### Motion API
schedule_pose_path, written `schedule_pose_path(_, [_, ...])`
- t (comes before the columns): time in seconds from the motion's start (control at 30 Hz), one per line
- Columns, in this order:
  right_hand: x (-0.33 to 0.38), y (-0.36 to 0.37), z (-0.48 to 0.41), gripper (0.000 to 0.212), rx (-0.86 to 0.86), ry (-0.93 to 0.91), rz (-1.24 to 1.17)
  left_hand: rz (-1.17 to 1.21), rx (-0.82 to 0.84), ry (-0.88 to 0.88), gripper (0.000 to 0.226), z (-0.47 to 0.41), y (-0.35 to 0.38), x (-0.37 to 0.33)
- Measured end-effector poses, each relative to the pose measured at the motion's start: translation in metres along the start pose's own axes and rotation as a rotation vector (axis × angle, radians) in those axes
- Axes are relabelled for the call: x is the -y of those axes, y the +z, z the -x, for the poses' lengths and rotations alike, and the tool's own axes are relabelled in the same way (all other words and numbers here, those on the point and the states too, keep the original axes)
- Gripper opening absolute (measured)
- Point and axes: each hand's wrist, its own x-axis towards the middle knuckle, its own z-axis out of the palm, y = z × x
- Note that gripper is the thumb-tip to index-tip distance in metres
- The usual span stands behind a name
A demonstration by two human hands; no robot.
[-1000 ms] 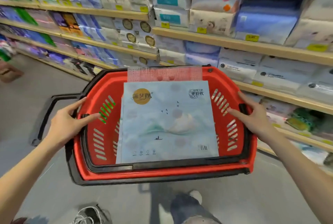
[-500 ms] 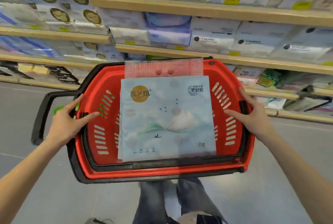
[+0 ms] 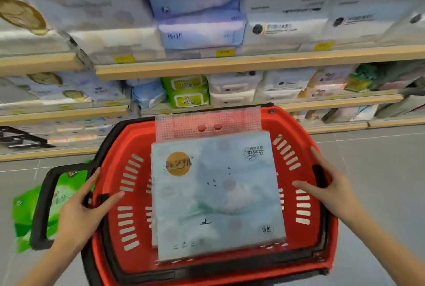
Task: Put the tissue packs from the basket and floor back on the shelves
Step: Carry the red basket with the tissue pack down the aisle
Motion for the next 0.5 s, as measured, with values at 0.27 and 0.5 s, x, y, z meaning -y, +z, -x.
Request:
schedule_pose_path(0.27, [-0.115,0.076,-0.105,0.097,-0.037,-0.001,0.016,-0.025,-0.067,0.055,0.077,-0.103,0.122,0.083])
schedule_pose_path(0.5, [-0.183,0.117,-0.164,0.089,-0.070,-0.009,0.054,-0.022,-0.088,0.082,0.072,-0.162,0.200,0.141])
